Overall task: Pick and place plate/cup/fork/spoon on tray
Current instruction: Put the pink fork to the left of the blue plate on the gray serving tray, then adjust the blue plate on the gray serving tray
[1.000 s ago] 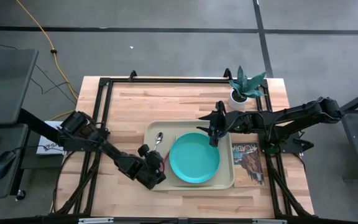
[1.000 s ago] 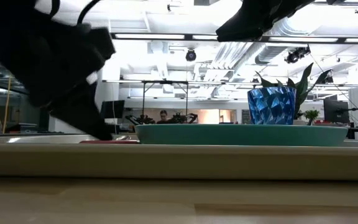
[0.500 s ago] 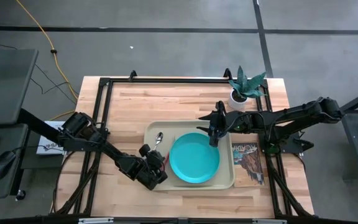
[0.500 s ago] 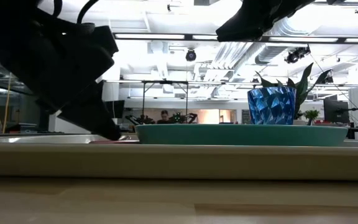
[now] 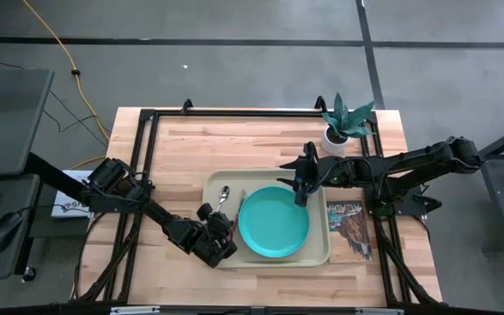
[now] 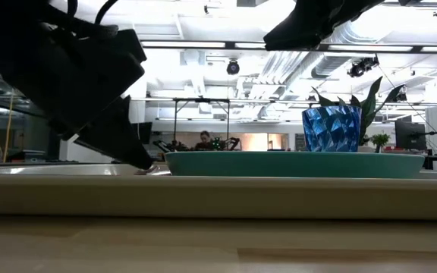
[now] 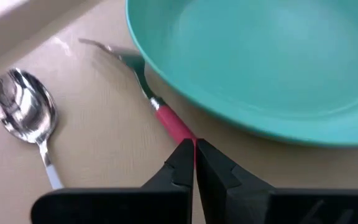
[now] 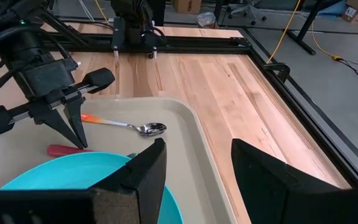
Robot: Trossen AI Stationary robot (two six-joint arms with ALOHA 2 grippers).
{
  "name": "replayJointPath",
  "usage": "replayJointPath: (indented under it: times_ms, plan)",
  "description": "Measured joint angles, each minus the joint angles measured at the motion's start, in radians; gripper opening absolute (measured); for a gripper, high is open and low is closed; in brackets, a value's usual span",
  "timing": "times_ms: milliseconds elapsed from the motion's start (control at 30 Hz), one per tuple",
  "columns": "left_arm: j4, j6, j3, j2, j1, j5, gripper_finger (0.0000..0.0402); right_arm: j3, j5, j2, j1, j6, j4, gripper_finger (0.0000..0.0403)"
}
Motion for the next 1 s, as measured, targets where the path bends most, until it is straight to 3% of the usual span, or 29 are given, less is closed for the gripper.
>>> replayJointPath:
  times_ms: [400, 833, 1000]
  plan:
    - [-0.001, 0.026, 0.0, 0.001, -0.001, -0.046, 0.0, 0.0, 0.0, 0.0, 0.0, 0.0, 0.0, 0.0172]
    - [-0.132, 0.181, -0.001, -0.037, 0.125, -0.062, 0.0, 0.0, -0.006, 0.056, 0.0, 0.05, -0.001, 0.0172]
    - [-0.257, 0.183, -0.001, -0.182, 0.098, -0.153, 0.0, 0.0, -0.165, 0.129, 0.011, 0.051, -0.057, 0.0162]
